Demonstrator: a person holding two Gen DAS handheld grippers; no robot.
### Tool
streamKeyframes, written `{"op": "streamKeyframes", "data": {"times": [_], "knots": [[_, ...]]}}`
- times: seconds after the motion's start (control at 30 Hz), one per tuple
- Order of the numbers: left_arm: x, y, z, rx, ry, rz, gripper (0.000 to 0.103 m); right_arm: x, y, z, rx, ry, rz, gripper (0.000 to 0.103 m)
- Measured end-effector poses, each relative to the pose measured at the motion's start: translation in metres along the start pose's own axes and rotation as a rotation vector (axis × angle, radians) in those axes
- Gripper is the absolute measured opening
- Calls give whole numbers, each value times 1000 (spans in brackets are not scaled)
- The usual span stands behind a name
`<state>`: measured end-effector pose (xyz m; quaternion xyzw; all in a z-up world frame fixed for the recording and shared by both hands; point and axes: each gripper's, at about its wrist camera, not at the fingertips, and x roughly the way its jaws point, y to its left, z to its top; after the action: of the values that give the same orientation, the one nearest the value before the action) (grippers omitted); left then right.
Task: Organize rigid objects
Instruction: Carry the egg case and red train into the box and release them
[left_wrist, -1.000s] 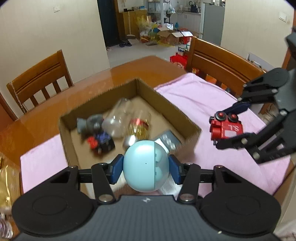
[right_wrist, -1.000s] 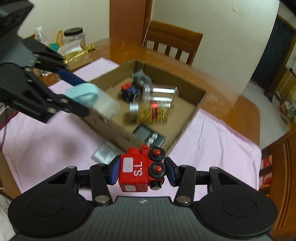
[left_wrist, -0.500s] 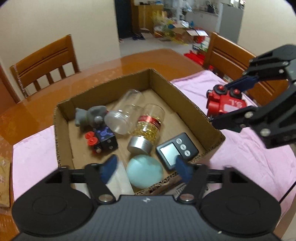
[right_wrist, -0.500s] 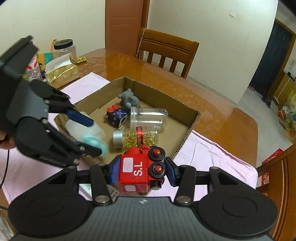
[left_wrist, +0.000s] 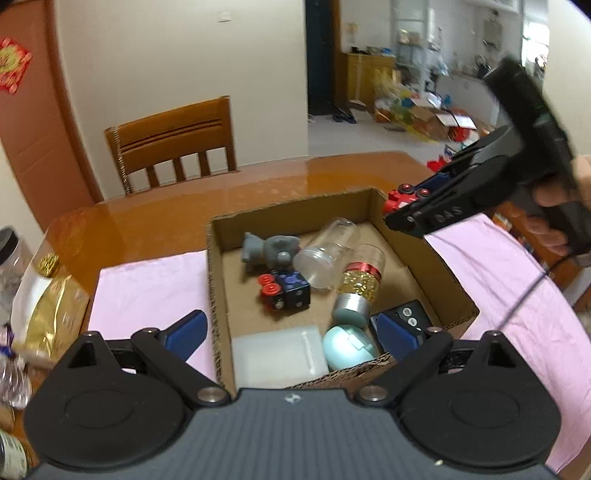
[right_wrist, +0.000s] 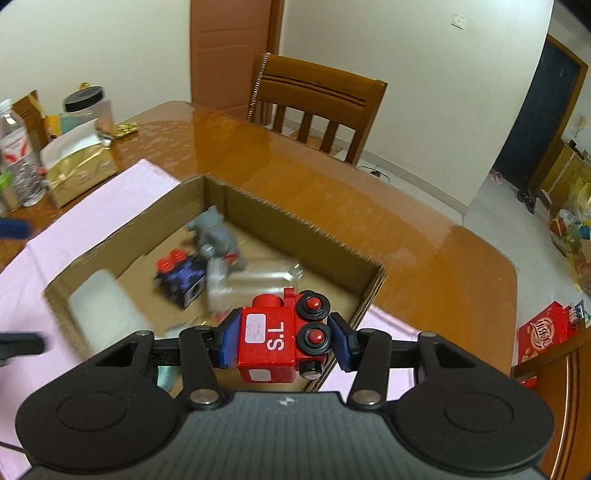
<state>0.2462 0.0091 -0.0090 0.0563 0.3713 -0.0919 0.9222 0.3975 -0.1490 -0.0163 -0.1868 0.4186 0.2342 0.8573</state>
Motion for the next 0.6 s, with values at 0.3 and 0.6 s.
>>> {"op": "streamKeyframes", "data": {"times": [0.3,0.6], "knots": [[-9,22,-13,-58,22,36,98,21,-2,23,5,-22,-51,100],[-18,23,-19,-65,14,43,99,4,7,20,35,-10,-66,103]]}}
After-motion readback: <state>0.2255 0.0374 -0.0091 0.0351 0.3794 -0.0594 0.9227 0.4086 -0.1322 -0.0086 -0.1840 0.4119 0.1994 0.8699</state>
